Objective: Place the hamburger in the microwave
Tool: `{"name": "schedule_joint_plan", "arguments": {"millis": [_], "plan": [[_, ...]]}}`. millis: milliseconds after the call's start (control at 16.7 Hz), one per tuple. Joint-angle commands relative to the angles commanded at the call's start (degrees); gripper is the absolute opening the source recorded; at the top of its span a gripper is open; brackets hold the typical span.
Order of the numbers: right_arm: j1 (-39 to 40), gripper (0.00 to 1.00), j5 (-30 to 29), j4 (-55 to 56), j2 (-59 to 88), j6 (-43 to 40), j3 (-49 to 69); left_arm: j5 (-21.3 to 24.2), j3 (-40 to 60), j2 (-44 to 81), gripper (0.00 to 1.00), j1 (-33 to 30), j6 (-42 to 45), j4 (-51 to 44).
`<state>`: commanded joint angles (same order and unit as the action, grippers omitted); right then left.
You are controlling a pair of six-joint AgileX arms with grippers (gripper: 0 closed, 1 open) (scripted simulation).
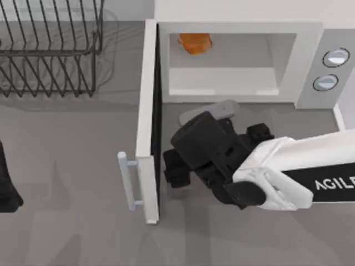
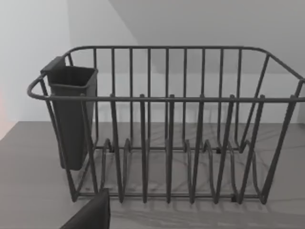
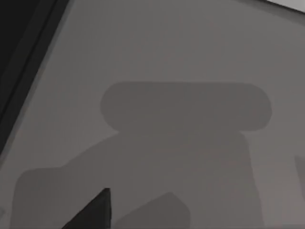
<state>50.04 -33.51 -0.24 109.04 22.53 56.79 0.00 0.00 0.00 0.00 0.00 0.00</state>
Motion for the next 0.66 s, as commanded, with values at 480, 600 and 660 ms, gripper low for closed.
{"name": "schedule_joint_plan", "arguments": {"millis": [480,600,660], "plan": [[-0.72,1.00,-0.81,-3.97,-7.43,-1.31,3.91,0.00,0.00,0.00,1.00,0.00,0.00,0.00],[-0.76,1.00,-1.07,-3.89,-8.18,-1.41,4.40,0.00,0.00,0.00,1.00,0.00,0.00,0.00],[-0.76,1.00,-1.07,-3.89,-8.18,-1.41,4.40,0.00,0.00,0.00,1.00,0.00,0.00,0.00]]}}
